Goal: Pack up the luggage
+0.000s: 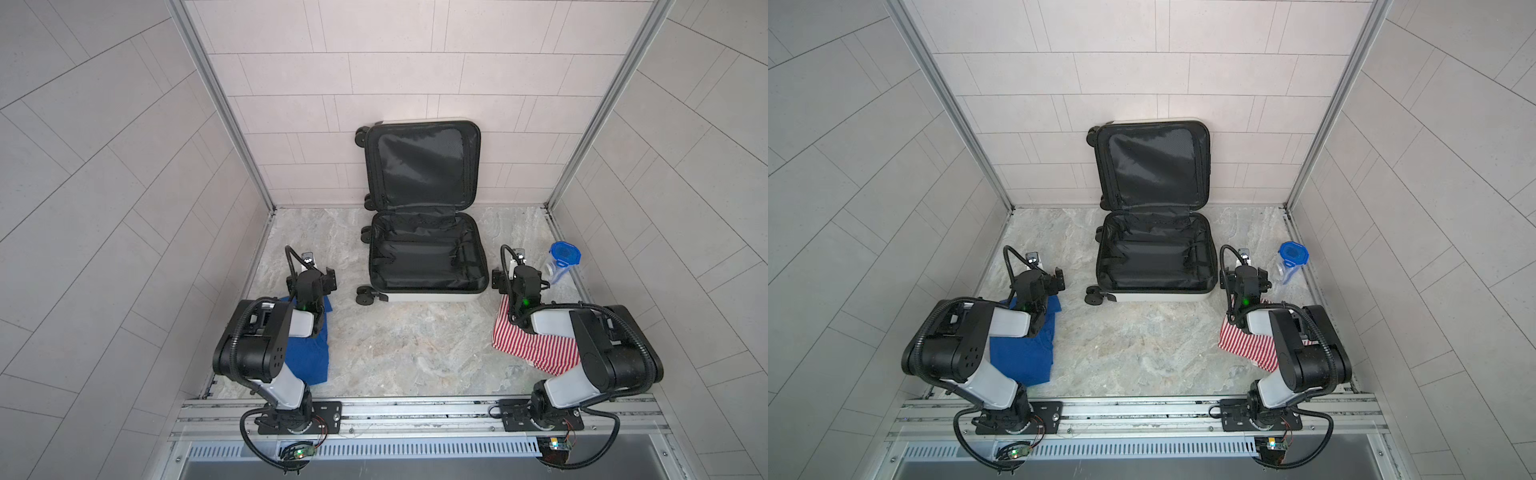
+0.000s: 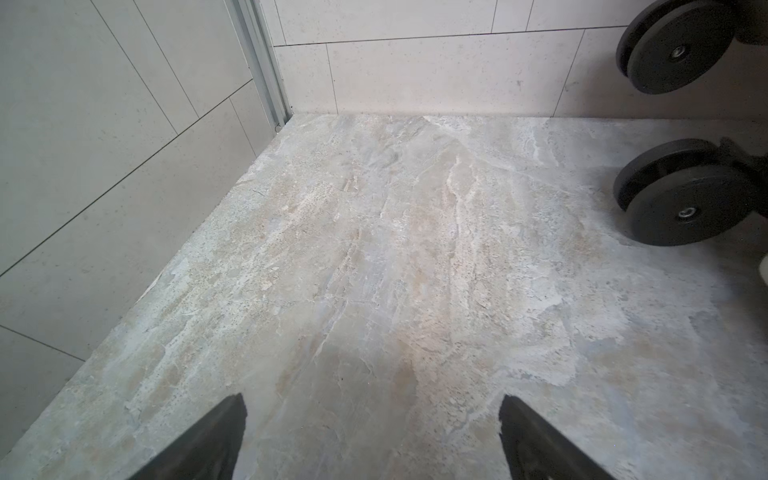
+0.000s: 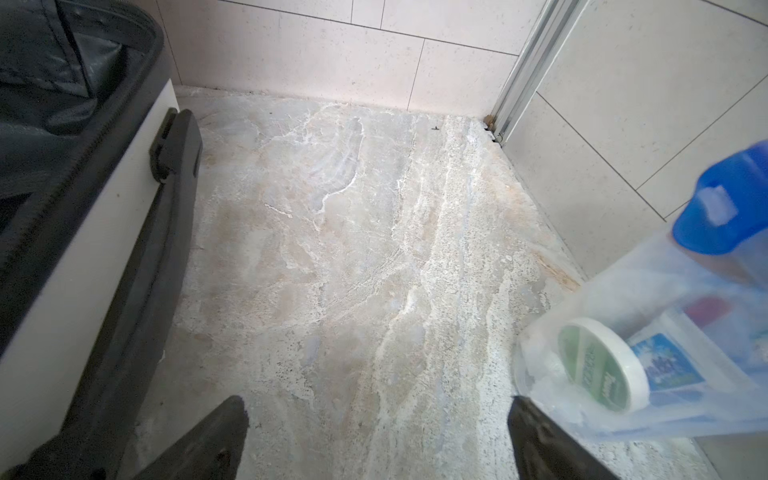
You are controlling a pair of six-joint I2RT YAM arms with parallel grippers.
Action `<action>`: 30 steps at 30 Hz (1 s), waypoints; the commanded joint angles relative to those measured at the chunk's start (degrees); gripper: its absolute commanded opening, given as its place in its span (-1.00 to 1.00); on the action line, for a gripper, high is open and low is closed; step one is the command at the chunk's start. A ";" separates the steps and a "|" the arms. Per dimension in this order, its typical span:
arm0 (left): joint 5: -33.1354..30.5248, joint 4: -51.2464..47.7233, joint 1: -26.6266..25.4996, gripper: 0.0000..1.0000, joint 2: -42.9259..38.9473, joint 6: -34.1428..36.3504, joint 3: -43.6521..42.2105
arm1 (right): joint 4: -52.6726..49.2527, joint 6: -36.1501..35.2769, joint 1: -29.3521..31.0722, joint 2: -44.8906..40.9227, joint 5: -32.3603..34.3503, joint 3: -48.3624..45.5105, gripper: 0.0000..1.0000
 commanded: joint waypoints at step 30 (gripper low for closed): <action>0.60 1.56 0.26 1.00 -1.30 0.31 -0.33 | -0.48 0.33 0.02 -0.38 0.73 -0.32 0.99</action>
